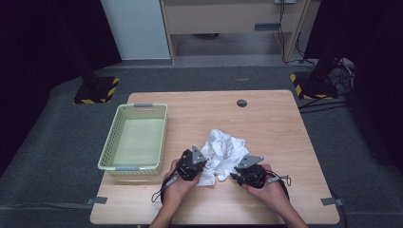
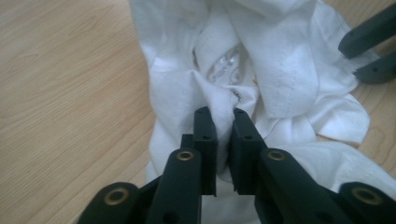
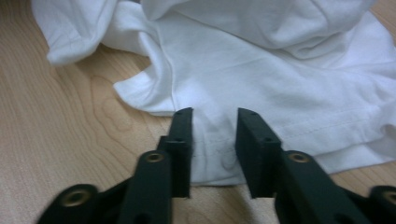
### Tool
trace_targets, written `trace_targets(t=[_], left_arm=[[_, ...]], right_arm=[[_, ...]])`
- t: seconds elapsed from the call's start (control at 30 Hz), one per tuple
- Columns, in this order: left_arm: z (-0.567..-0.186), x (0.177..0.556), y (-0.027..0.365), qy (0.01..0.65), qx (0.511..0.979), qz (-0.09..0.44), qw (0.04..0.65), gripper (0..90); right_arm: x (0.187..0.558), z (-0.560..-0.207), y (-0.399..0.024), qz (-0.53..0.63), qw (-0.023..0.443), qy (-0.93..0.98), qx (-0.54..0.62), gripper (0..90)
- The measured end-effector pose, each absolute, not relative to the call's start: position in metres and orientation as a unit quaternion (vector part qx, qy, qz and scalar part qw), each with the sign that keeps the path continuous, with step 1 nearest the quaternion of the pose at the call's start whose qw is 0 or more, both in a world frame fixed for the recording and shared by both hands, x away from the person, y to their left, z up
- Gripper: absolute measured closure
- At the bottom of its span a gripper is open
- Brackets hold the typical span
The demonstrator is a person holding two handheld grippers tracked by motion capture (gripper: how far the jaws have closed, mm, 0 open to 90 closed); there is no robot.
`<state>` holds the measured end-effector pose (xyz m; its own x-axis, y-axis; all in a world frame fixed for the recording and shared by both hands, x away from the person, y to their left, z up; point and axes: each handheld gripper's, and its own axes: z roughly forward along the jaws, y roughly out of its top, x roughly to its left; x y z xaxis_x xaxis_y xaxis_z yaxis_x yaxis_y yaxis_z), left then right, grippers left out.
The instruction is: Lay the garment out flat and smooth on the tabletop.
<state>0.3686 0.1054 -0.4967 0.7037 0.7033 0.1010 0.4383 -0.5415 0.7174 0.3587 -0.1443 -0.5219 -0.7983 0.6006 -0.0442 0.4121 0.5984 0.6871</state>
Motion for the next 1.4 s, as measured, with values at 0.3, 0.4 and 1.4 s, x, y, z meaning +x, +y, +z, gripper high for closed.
trace_targets(t=[0.3, 0.4, 1.4], left_arm=[[-0.496, 0.370, 0.120, 0.354, 0.849, 0.192, 0.343, 84.6], [-0.501, 0.370, 0.121, 0.359, 0.852, 0.187, 0.332, 84.7], [-0.479, 0.353, 0.088, 0.324, 0.844, 0.199, 0.380, 51.9]], right_arm=[[0.364, -0.509, -0.176, 0.374, 0.129, 0.859, 0.326, 87.1], [0.363, -0.505, -0.192, 0.371, 0.134, 0.855, 0.337, 87.2], [0.351, -0.516, -0.184, 0.361, 0.132, 0.865, 0.322, 52.3]])
